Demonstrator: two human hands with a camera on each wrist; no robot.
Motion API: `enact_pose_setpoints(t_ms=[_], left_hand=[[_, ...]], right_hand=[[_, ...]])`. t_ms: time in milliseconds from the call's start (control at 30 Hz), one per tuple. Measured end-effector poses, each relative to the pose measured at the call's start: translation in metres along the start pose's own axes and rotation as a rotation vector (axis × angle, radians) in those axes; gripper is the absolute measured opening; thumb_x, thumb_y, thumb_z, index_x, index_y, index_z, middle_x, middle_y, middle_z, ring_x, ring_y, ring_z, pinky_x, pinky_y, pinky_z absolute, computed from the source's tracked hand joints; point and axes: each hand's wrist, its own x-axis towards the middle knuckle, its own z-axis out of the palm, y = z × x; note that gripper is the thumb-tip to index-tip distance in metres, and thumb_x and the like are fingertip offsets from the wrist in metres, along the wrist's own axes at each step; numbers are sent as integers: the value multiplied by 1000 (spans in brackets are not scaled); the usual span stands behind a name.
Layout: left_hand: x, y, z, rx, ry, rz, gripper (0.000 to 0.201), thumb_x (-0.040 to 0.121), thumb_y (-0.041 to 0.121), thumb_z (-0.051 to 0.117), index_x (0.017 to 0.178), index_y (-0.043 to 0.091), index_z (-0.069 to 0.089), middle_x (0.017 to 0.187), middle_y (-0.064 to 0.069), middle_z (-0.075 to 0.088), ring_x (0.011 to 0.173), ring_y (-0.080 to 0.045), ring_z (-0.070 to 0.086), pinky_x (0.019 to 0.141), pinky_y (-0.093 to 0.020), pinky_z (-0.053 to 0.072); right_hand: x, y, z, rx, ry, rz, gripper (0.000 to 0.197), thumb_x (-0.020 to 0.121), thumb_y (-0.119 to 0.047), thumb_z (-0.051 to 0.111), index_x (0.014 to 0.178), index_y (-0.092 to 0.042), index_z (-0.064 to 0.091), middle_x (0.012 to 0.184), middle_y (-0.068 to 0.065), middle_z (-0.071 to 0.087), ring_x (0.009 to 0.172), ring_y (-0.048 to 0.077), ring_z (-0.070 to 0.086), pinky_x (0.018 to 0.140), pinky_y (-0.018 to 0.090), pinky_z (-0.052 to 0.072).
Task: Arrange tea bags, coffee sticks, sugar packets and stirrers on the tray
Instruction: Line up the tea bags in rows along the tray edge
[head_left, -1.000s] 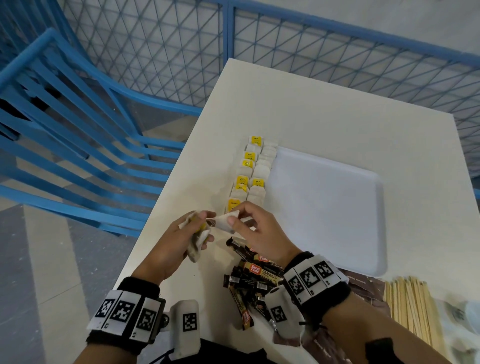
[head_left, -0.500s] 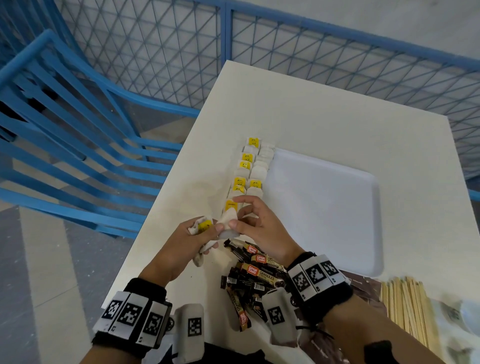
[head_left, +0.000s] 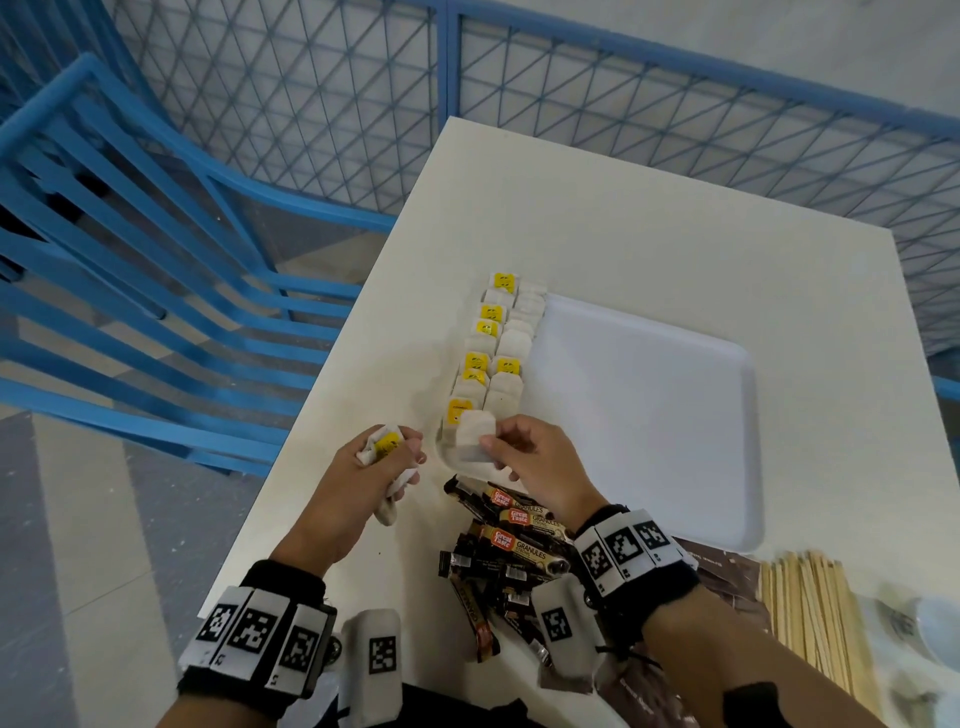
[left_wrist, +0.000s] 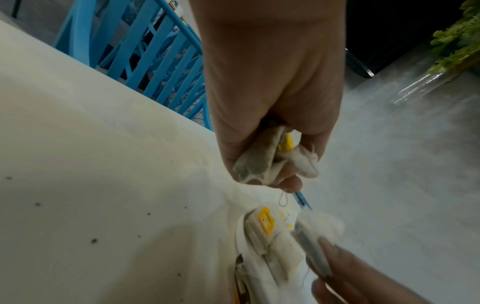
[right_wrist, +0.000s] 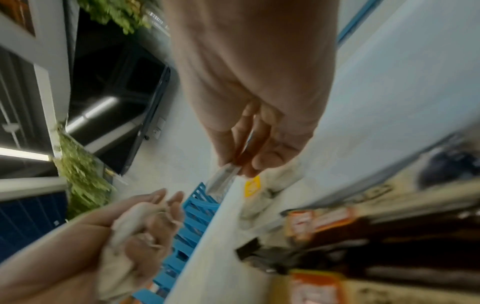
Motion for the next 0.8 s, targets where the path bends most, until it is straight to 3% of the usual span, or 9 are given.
enact_pose_setpoints(t_ms=[167,367,433,567,700,800], left_hand=[[1,-3,-11,-52,35,-44,10,92,13,54,97,11,63,85,-5,64,65,-8,57,56,-21,45],[1,-2,-12,-78,44,-66,10,92,11,53,96,13,63,83,-4,65,65,-8,59,55,-19,46],[1,-1,-11,-84,39,-75,10,92,11,53,96,13,63,83,-5,64,64,-7,59,51,-18,45],[2,1,-9,-122,20,-112,10,93,11,52,97,11,61,84,-8,63,65,-10,60,51,-18,47],[2,2,-6,-218,-26,-153,14,95,7,46,102,7,58,84,-11,62,64,-11,64,54,-18,51],[4,3,-3,-295,-57,-169,19,96,8,39,108,4,53,81,-14,63,62,-13,63,58,-22,52]], right_hand=[[12,13,-11,-46,126,63,4,86,-12,65,87,-9,62,73,1,65,59,11,59,58,12,51],[21,17,-7,-104,129,71,10,84,-7,66,91,-1,62,77,8,65,57,11,59,56,12,52],[23,17,-4,-138,149,65,7,83,-8,67,87,-6,61,78,6,64,59,13,57,56,16,51],[27,16,-1,-218,189,38,13,82,-13,69,84,-14,56,75,0,60,69,17,55,68,30,52],[26,14,-2,-253,194,53,27,81,-15,69,97,-14,48,73,-2,53,67,10,50,61,19,39],[21,9,1,-281,260,0,39,80,-18,68,110,-12,44,95,0,45,74,8,43,59,14,33]])
